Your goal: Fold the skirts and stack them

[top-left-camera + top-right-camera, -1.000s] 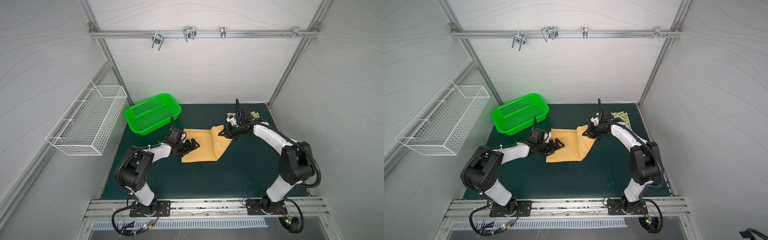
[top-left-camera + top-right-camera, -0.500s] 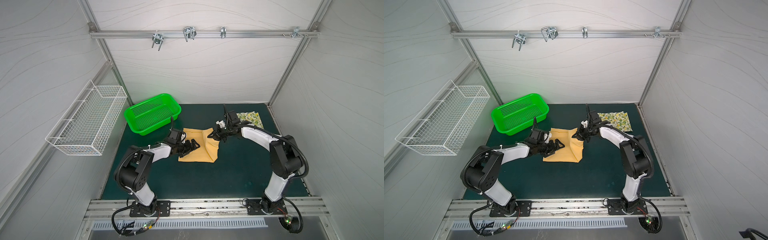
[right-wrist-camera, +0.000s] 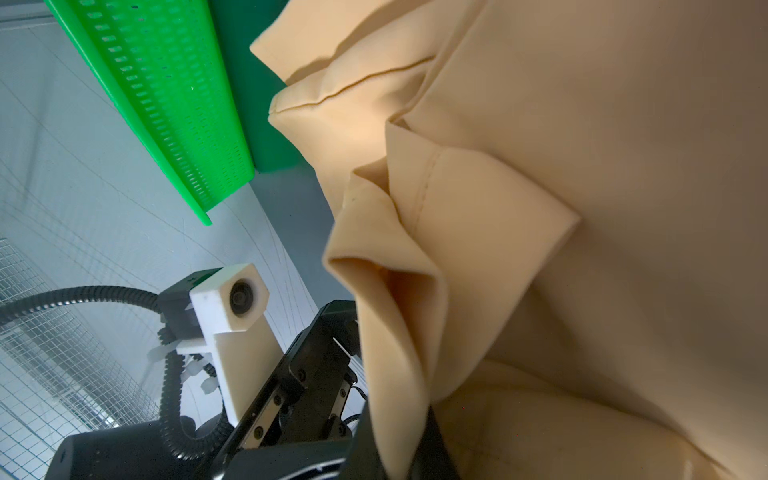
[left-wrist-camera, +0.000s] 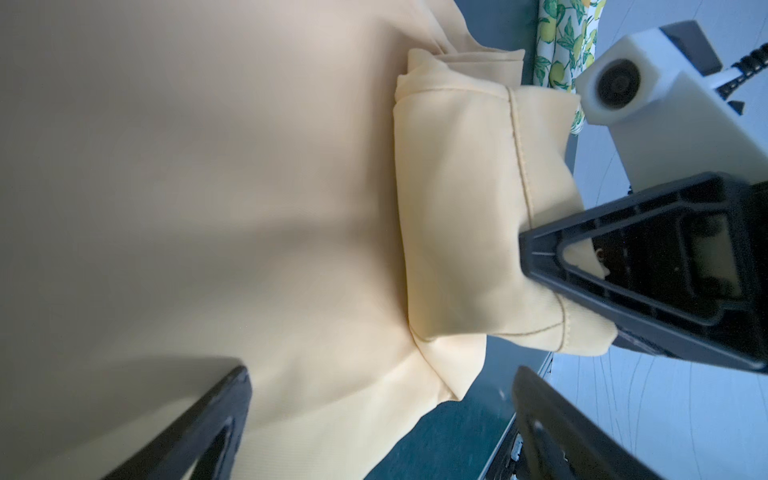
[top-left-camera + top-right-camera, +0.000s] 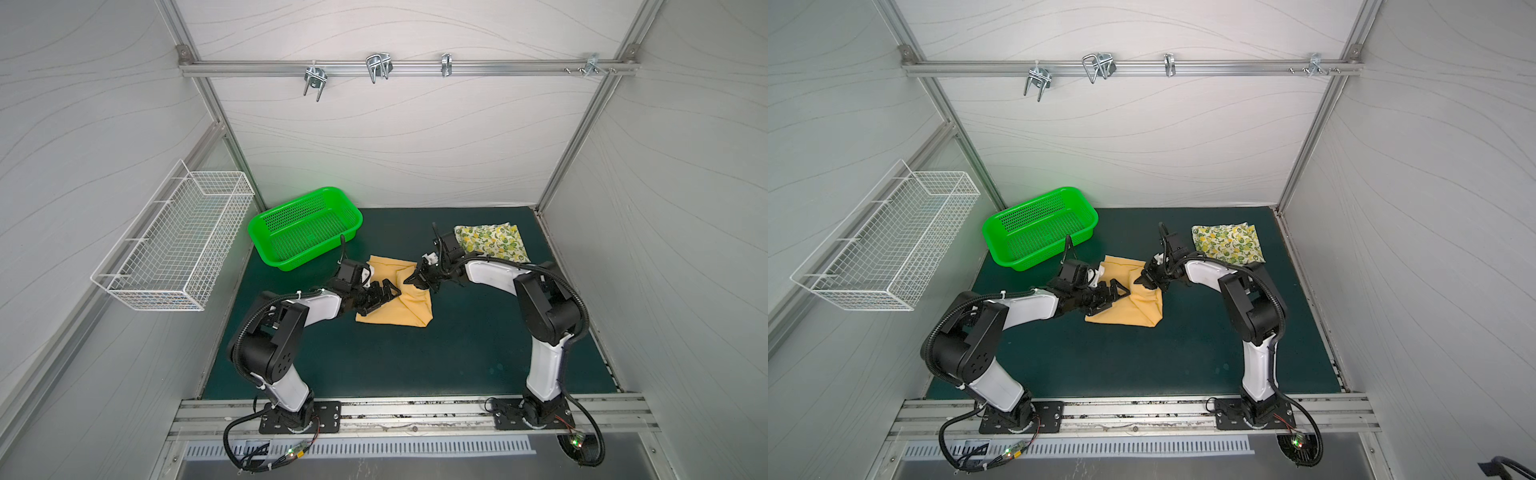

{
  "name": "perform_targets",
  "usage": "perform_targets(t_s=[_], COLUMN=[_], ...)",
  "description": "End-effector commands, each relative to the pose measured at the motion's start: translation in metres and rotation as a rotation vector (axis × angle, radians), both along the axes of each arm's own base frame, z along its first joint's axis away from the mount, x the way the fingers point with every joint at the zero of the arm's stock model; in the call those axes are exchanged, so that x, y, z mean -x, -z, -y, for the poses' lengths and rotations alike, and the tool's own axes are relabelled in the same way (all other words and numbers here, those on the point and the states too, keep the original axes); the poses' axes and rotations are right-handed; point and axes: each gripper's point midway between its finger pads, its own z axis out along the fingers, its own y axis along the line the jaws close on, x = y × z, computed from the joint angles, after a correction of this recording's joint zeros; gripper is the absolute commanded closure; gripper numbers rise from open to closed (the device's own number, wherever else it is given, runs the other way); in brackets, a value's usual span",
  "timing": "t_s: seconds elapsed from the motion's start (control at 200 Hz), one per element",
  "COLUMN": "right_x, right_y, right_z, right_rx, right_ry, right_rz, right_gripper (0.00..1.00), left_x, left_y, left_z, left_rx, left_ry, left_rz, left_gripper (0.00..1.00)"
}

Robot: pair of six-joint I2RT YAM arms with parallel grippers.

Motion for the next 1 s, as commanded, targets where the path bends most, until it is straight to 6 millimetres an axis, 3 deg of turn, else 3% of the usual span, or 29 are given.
perform_targets(t_s=[0.0,0.34,0.675,0.755,0.83,0.891,0.996], right_x=[-0.005,-0.004,-0.003,-0.002,-0.001,-0.003,-0.012], right_y=[-0.004,0.018,0.024,0.027,0.027,0.022,0.002], right_z=[-0.015,-0.029,-0.052,-0.052,-0.053,-0.055,-0.063], right_rx=[-0.031,-0.062,-0.094,-0.097,-0.104,-0.122,-0.163], right_ry=[0.017,0.045,0.029,0.026,0.023,0.019,0.018], right_rz=[-0.014,-0.068,-0.078,-0.082,-0.085,-0.080,-0.055], right_gripper=[0.91,0.85,0.80,0.72,0.57,0.47,0.39], left_x=[0.004,0.006,0.007,0.007,0.007,0.007,0.008], left_y=[0.006,0.006,0.006,0.006,0.006,0.007,0.007], left_z=[0.000,0.001,0.000,-0.001,-0.001,-0.001,-0.001], left_rx=[0.005,0.018,0.018,0.015,0.013,0.012,0.011], left_ry=[0.009,0.013,0.008,0.007,0.004,0.004,0.001], left_rz=[-0.011,-0.012,-0.014,-0.014,-0.014,-0.017,-0.020], left_gripper=[0.01,0.01,0.02,0.02,0.02,0.02,0.02])
